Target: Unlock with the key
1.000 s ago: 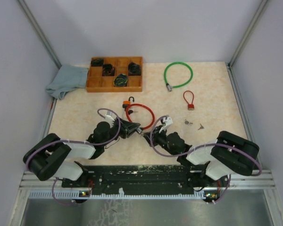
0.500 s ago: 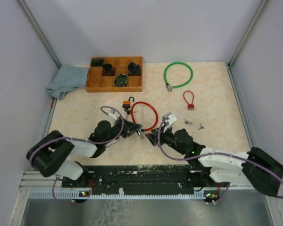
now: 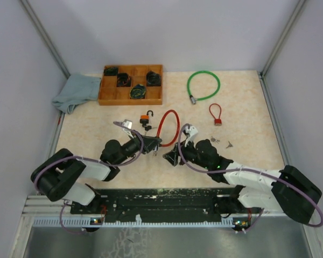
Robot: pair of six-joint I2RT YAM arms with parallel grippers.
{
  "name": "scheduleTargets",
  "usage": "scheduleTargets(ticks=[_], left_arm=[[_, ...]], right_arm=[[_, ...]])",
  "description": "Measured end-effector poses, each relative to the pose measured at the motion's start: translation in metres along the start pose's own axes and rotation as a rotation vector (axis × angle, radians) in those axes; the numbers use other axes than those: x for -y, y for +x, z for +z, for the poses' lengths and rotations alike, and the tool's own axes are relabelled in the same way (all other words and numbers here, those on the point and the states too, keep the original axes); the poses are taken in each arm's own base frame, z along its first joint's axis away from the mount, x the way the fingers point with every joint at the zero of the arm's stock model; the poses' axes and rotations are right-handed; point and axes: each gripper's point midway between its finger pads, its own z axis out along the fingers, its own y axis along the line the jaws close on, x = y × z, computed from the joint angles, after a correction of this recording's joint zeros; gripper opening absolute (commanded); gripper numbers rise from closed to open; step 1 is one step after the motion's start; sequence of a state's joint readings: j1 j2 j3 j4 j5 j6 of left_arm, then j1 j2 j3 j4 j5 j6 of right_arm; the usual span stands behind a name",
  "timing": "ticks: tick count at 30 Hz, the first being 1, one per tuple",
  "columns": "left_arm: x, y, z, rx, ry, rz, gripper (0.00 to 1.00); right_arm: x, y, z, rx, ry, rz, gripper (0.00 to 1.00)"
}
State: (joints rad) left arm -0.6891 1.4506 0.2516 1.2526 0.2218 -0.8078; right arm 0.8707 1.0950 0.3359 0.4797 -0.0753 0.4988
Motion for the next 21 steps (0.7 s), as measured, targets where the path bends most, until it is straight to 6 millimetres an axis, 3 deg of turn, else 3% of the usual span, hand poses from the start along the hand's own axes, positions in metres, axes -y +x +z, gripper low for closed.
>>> scheduleTargets(ticks=[6, 13, 21], left_arm=[[0.011, -0.007, -0.001, 0.048, 0.078, 0.077, 0.0], [0.015, -0.013, -0.001, 0.078, 0.095, 0.083, 0.0], [-0.007, -0.02, -0.004, 0.121, -0.052, -0.052, 0.0]], right_arm=[[-0.015, 0.008, 0.011, -0.054, -0.083, 0.08, 0.61], [-0.031, -0.005, 0.02, -0.003, -0.157, 0.14, 0.61], [-0.025, -0.015, 0.025, 0.052, -0.125, 0.135, 0.6]])
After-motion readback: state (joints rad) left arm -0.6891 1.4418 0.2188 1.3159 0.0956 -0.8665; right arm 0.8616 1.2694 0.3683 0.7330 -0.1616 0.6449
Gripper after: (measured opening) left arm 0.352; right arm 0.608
